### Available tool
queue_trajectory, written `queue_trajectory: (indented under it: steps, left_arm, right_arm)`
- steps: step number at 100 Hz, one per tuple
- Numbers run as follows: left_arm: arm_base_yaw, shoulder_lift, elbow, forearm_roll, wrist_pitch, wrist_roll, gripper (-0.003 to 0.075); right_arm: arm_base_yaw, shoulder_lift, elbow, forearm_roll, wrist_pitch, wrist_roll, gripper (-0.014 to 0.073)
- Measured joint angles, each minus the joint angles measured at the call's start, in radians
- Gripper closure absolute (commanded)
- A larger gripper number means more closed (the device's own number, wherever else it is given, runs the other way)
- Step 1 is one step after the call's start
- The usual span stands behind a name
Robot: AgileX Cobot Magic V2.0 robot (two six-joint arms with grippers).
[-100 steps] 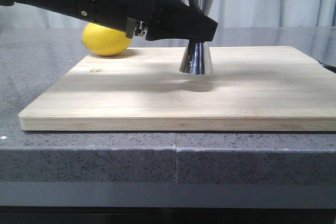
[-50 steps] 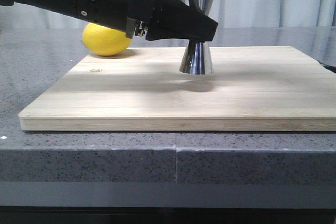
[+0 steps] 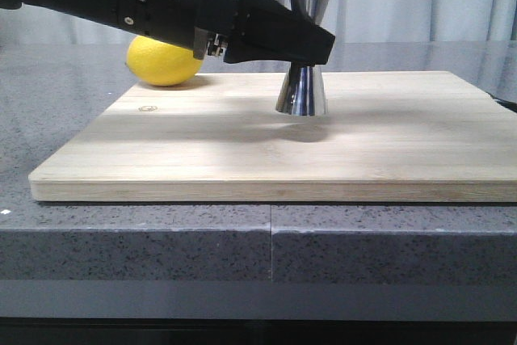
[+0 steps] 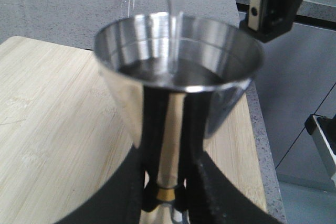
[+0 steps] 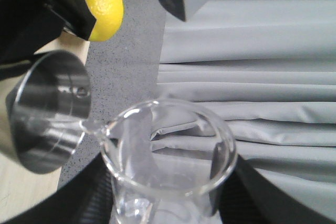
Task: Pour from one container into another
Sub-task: 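Tilt the beaker with the right gripper, pouring liquid into the jigger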
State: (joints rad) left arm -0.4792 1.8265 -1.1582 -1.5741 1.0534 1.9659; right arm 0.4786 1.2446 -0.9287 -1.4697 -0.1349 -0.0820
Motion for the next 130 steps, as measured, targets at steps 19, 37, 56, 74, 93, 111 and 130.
queue_trajectory:
  steps: [19,37,56,74,93,111,130]
  left_arm:
    - [0.000,0.000,0.000,0.001,0.000,0.000,0.0734]
    - [0.000,0.000,0.000,0.002,0.000,0.000,0.0734]
    - [0.000,0.000,0.000,0.004,0.000,0.000,0.0734]
    - [0.000,0.000,0.000,0.004,0.000,0.000,0.0734]
    - [0.000,0.000,0.000,0.004,0.000,0.000,0.0734]
    - [0.000,0.000,0.000,0.004,0.000,0.000,0.0734]
    - [0.000,0.000,0.000,0.004,0.002,0.000,0.0734]
  right_arm:
    - [0.000,0.000,0.000,-0.009,0.000,0.000,0.0352]
    - [0.000,0.000,0.000,-0.026,0.000,0.000,0.0352]
    - [0.000,0.000,0.000,-0.048,0.000,0.000,0.0352]
    - [0.000,0.000,0.000,-0.053,0.000,0.000,0.0352]
    - [0.000,0.000,0.000,-0.053,0.000,0.000,0.0352]
    - [0.000,0.000,0.000,-0.053,0.000,0.000,0.0352]
    - [0.000,0.000,0.000,-0.048,0.000,0.004,0.0352]
